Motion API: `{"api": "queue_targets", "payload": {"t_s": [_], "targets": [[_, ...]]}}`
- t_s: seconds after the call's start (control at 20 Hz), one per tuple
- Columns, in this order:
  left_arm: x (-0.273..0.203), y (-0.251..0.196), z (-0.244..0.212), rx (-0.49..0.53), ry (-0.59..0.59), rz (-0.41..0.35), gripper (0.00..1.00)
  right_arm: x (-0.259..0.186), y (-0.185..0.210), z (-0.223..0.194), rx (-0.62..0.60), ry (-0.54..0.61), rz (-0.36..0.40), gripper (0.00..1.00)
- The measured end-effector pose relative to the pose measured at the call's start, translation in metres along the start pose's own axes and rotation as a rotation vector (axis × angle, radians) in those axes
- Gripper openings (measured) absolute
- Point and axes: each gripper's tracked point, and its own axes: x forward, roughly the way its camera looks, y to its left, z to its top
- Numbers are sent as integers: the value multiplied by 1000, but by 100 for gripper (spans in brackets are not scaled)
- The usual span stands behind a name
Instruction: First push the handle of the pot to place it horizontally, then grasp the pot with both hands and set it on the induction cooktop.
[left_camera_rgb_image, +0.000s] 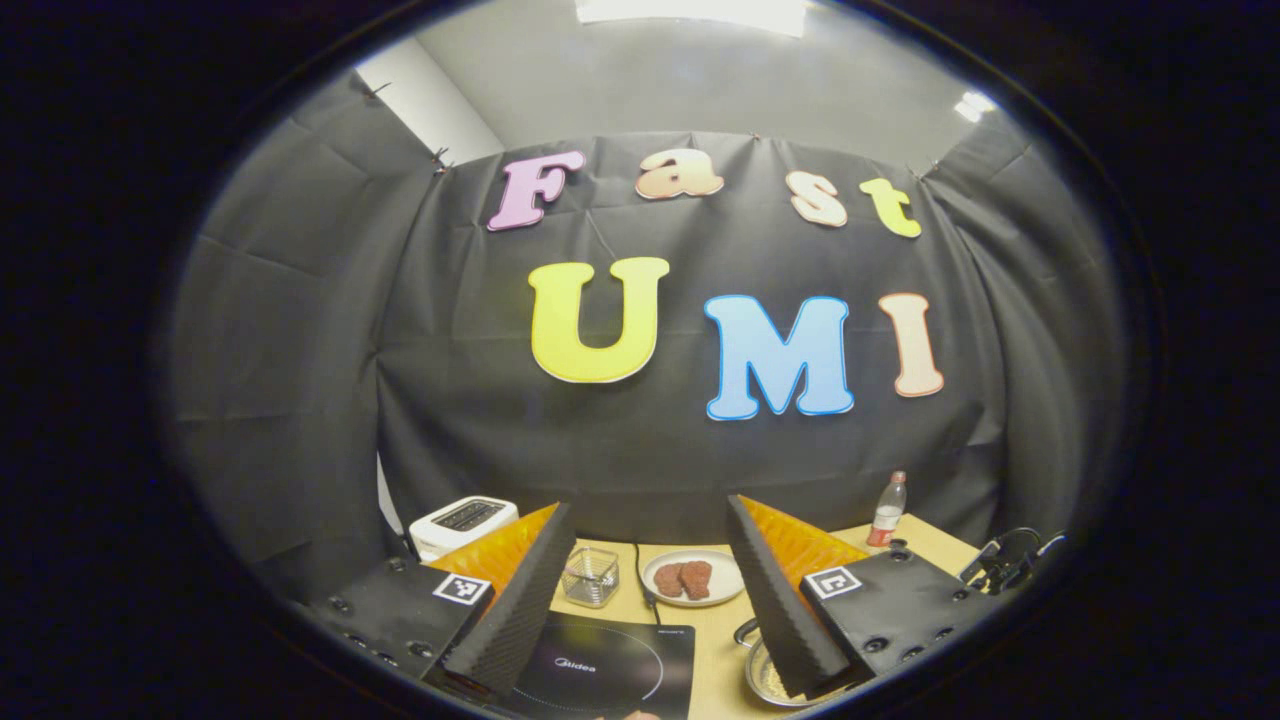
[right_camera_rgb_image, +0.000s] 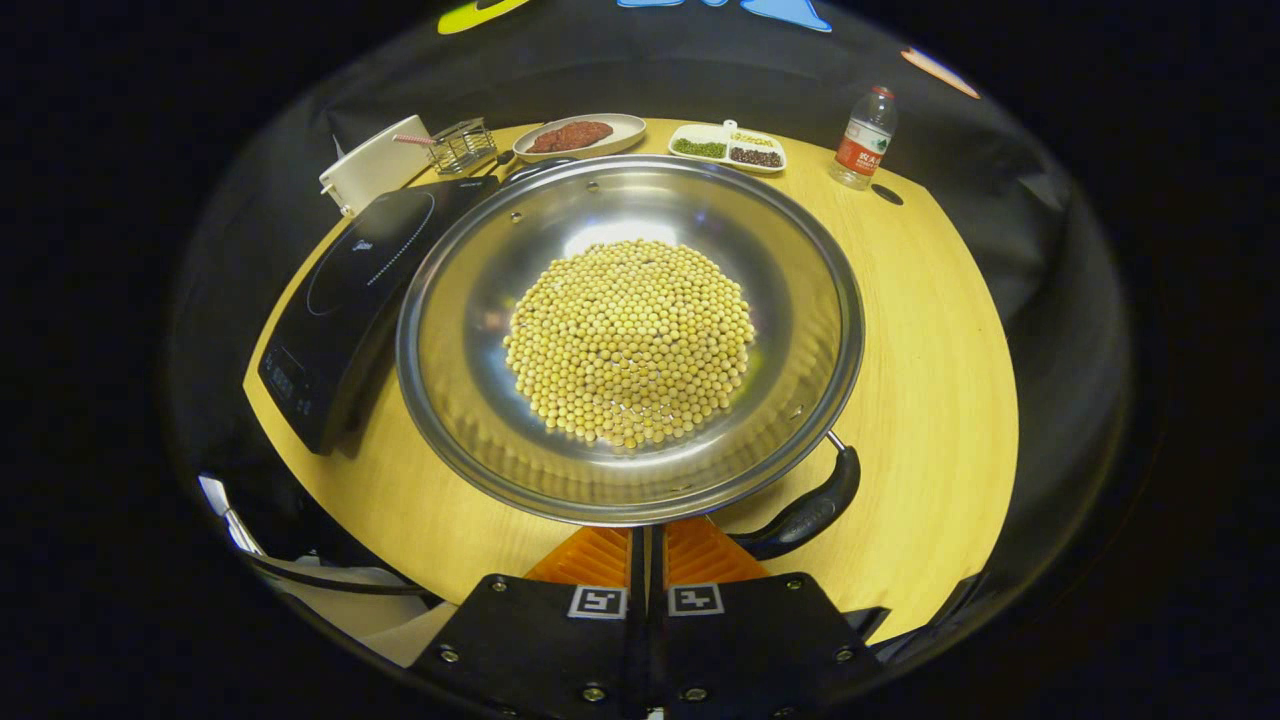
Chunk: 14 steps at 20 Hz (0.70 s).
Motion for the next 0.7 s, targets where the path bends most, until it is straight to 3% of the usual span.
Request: {"api": "queue_targets", "payload": {"t_s": [0.2, 0.45, 0.7], "targets": [[-2, -1, -2, 8, 7, 13, 93, 4, -25, 5, -62, -15, -78, 1], [-5, -1, -2, 18, 12, 31, 100, 8, -48, 17, -155, -54, -165, 1], [-8, -2, -6, 33, 26, 45, 96, 15, -70, 27, -138, -72, -196, 1]]}}
